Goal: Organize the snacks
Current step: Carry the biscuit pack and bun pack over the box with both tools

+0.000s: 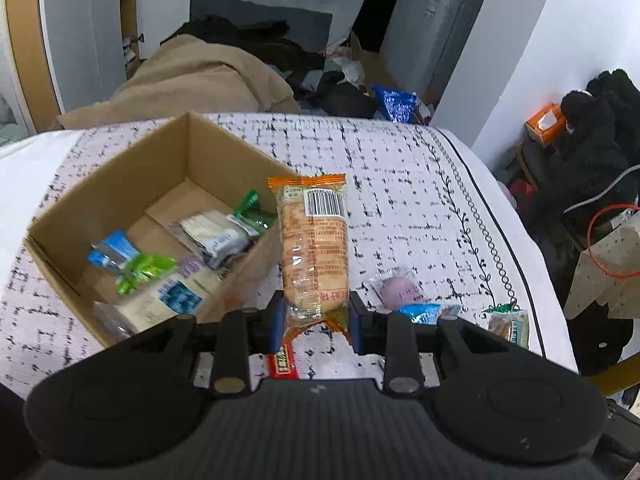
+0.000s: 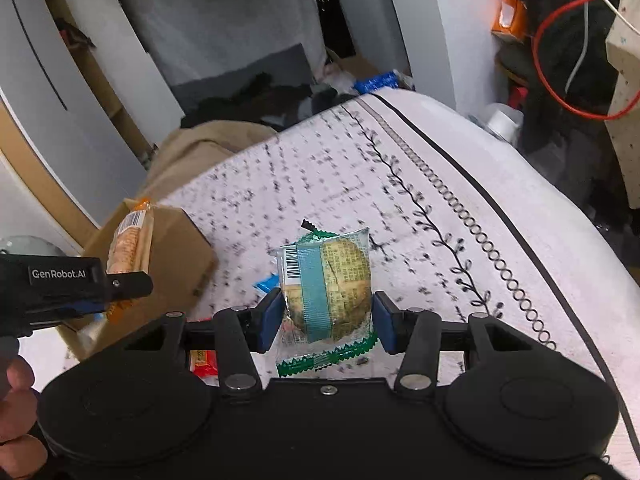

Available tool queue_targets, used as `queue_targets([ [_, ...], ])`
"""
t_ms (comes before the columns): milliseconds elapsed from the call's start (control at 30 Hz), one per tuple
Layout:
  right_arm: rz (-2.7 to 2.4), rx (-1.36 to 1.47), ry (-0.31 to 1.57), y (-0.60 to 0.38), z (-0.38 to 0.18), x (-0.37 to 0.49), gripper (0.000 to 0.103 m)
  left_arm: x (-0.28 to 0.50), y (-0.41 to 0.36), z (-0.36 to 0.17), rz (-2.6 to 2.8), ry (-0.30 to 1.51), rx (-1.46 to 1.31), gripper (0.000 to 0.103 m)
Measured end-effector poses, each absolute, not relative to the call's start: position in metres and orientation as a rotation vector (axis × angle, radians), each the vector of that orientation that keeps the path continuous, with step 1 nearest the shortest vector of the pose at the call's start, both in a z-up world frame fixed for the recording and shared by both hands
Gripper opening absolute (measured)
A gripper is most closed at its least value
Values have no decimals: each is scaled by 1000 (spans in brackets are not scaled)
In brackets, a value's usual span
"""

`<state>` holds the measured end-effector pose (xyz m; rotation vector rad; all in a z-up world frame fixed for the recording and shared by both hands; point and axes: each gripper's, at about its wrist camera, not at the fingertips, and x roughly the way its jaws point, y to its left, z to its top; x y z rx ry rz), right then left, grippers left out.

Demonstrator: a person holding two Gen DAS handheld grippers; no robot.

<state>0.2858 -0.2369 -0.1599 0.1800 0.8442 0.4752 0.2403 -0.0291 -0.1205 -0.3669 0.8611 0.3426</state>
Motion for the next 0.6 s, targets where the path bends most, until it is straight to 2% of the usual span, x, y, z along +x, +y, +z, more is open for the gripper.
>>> queue_targets([
  [600,550,282,728,-223,-132,273,47,222,10,-88,393,814,-405,31],
])
